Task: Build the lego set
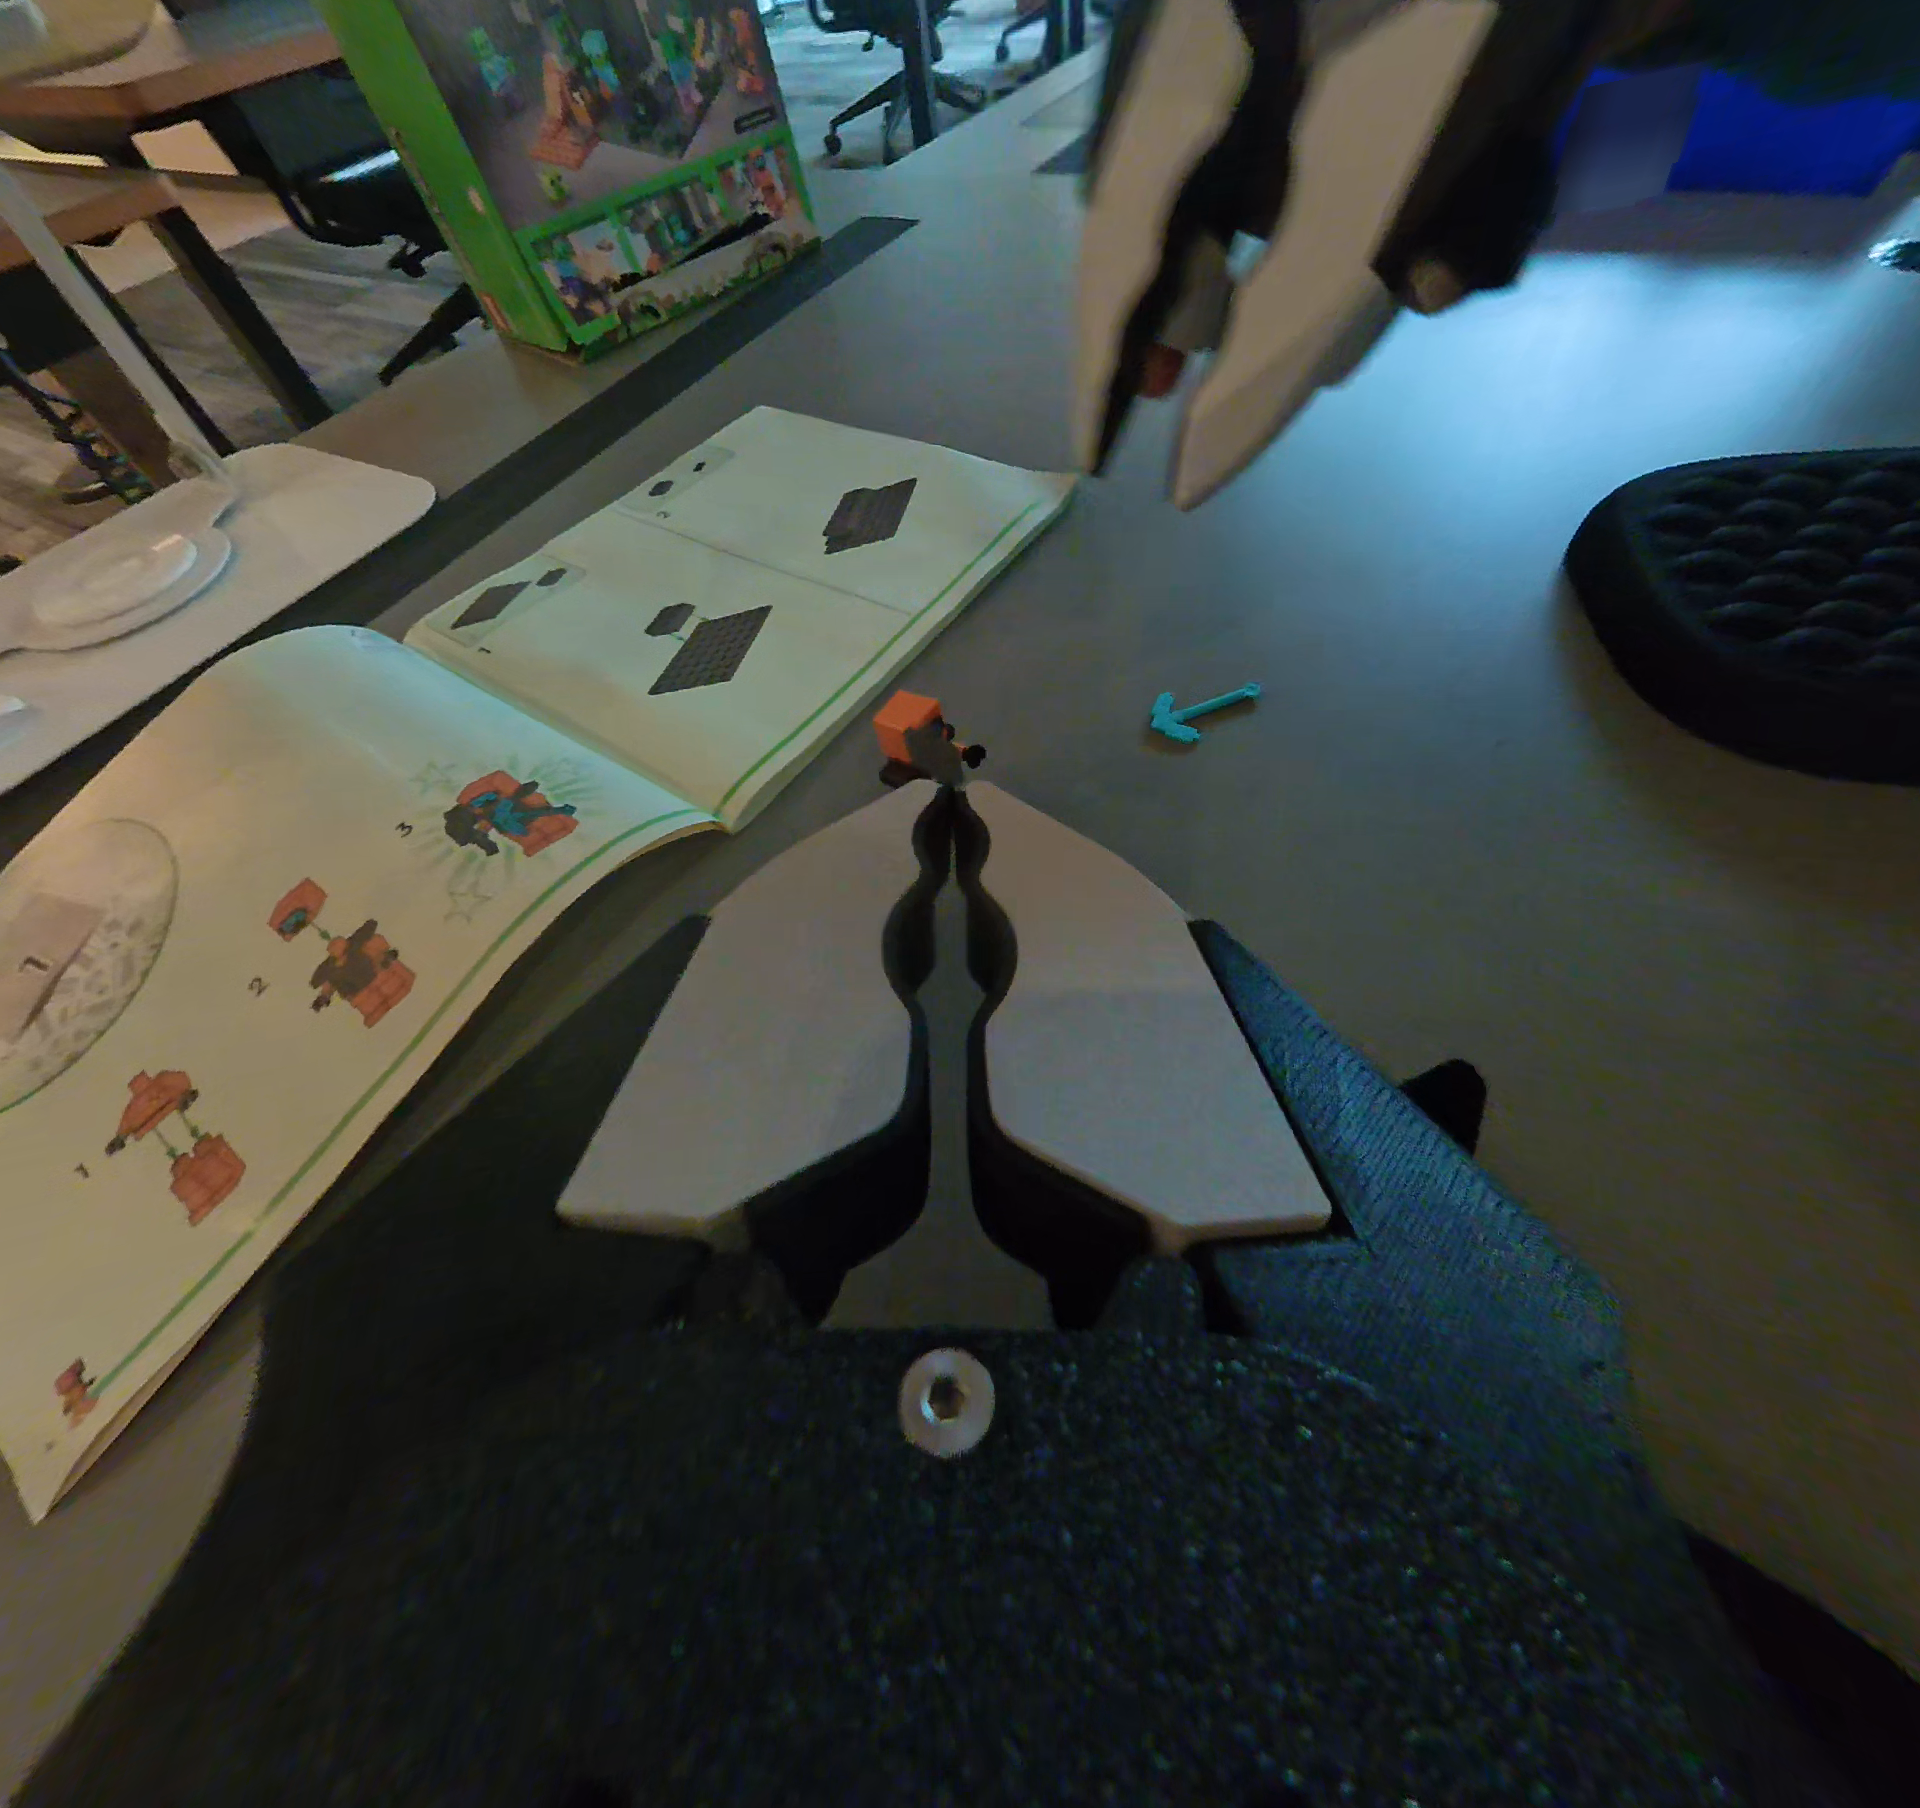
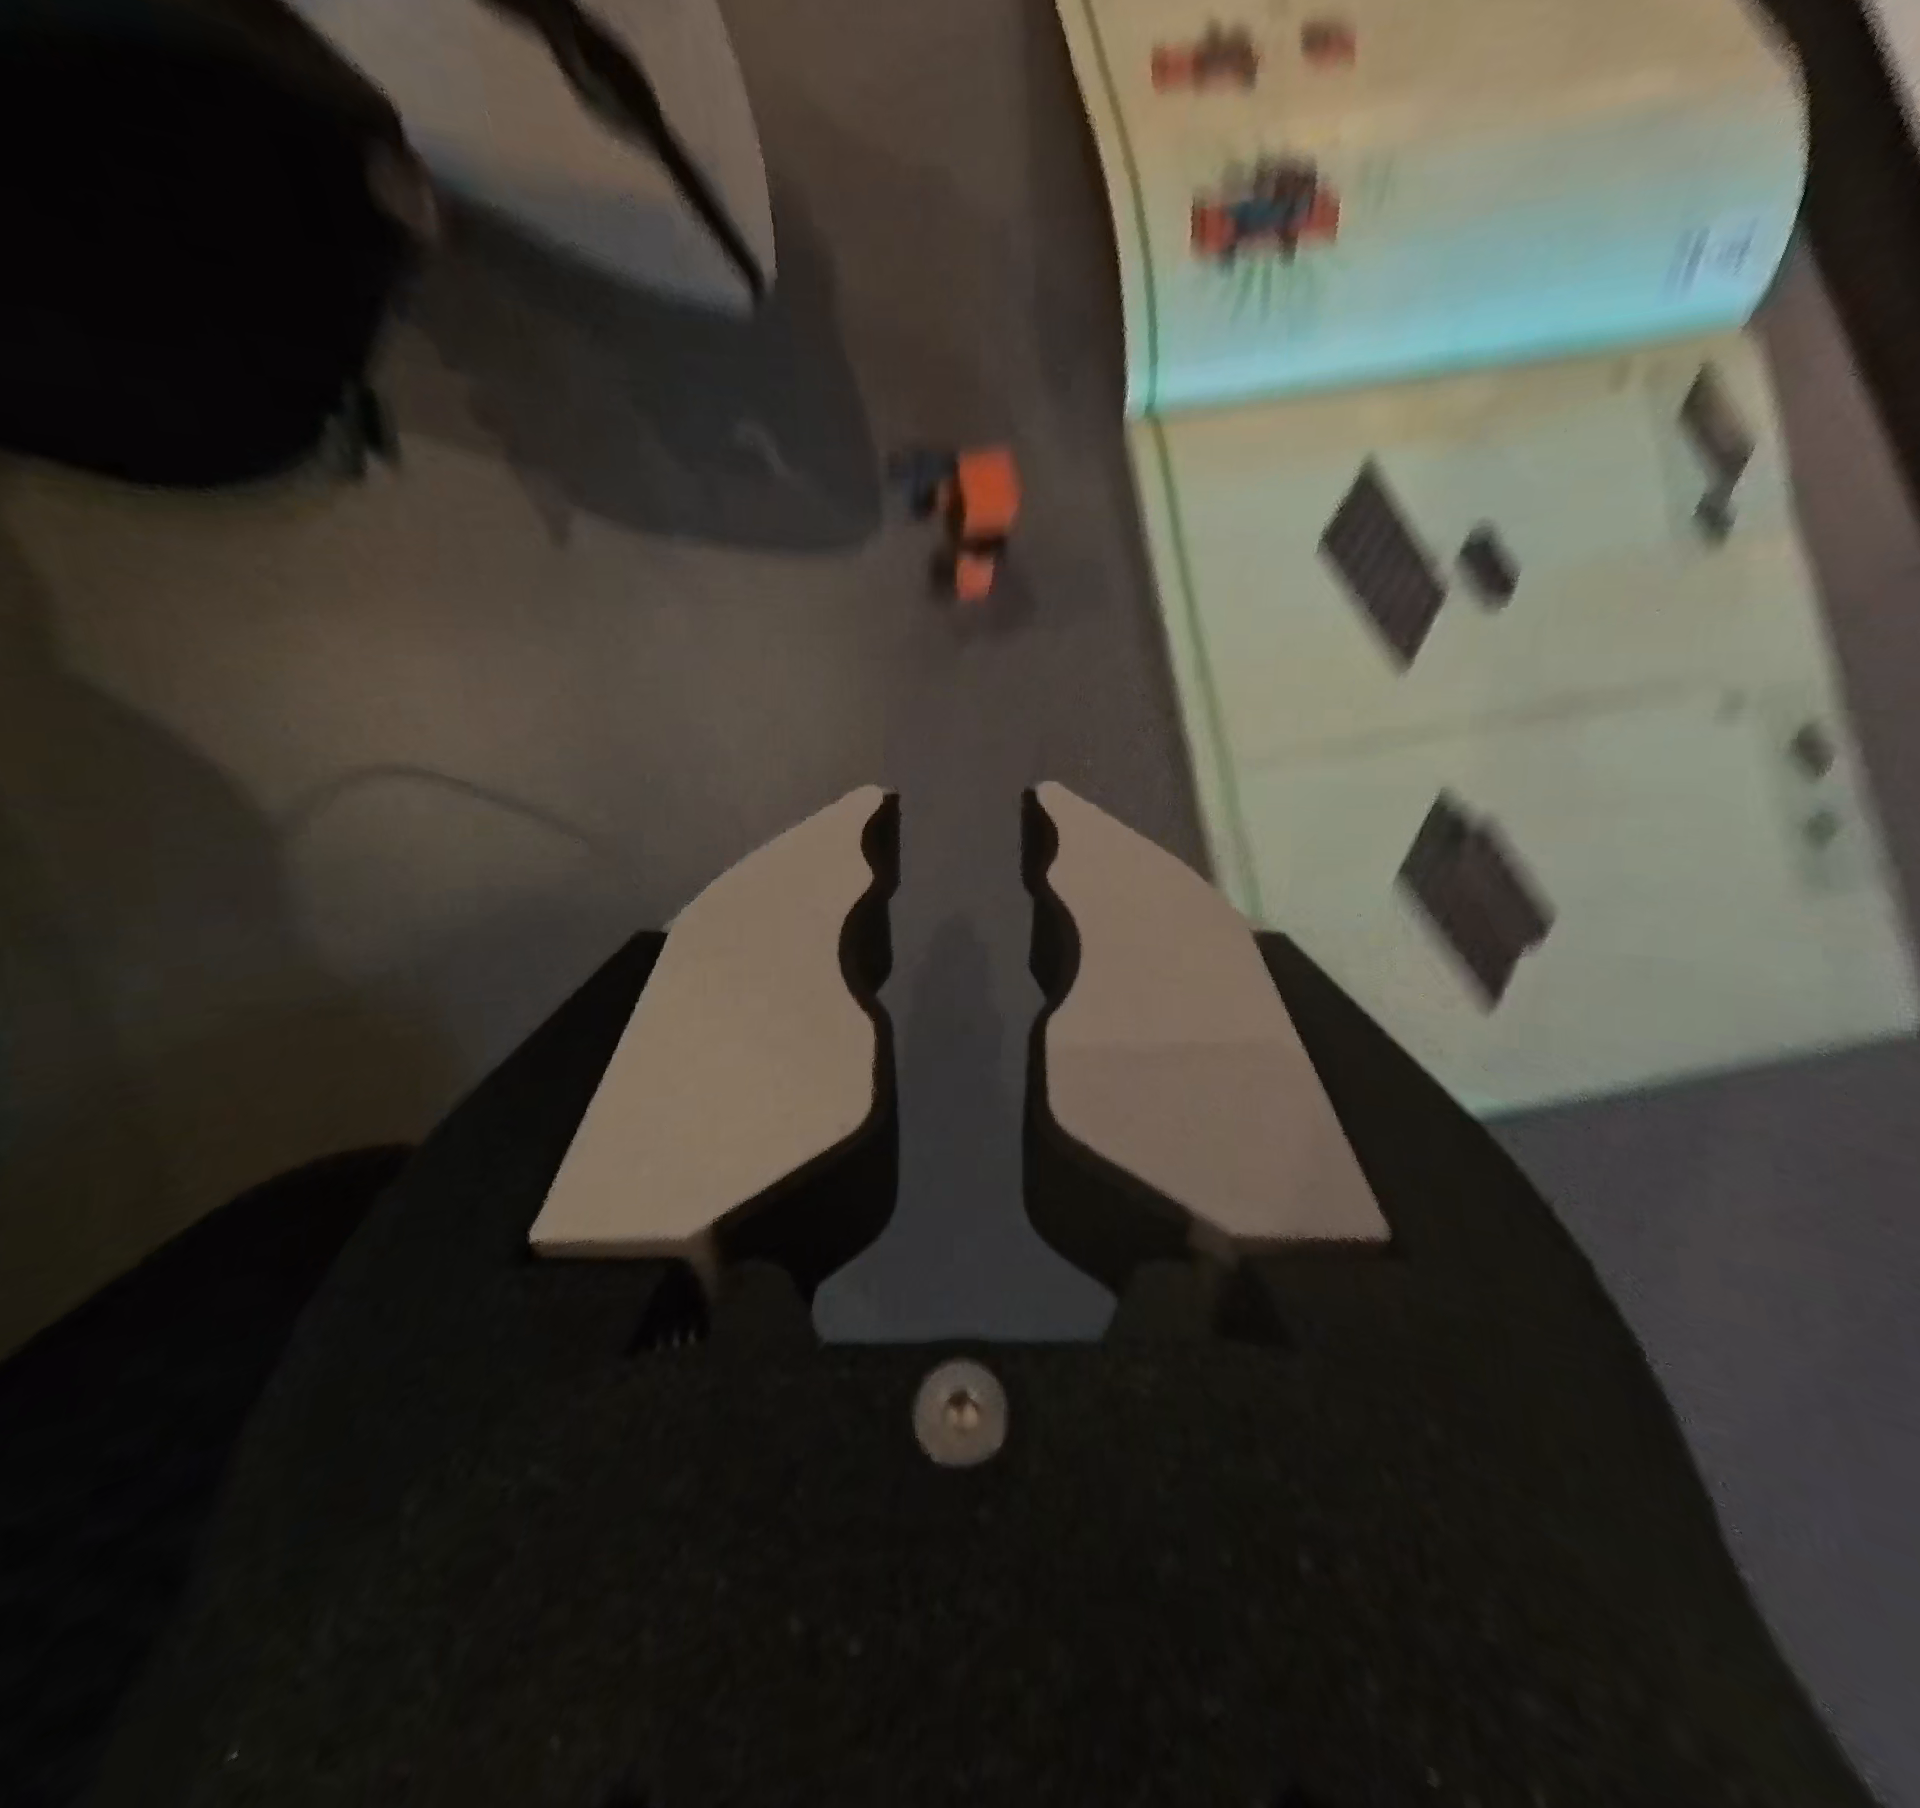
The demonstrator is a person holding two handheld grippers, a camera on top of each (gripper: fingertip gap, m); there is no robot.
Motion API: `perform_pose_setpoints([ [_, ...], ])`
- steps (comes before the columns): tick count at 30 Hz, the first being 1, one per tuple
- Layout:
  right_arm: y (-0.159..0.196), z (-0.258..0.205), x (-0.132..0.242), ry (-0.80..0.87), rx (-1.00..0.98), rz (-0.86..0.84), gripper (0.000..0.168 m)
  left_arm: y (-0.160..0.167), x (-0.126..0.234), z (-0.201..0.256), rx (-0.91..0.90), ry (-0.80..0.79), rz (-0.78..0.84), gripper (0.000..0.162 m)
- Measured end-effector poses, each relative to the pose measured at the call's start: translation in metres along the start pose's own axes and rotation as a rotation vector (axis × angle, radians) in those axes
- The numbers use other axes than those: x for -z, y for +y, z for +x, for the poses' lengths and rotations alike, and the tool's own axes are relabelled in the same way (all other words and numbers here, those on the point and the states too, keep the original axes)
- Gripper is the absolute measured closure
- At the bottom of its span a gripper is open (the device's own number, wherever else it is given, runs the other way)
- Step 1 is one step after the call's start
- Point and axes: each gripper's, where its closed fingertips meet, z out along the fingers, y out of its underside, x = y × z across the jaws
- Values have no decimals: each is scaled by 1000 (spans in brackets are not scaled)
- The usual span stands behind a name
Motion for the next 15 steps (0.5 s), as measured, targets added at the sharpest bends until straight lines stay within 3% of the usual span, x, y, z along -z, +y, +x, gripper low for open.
perform_pose_setpoints([
  [6,39,-11,-3,93,-103,23,148,2,-2,4,-22,-19,-22,161],
  [15,60,-25,-8,163,-208,52,147,1,-4,1,-24,-60,-11,162],
])
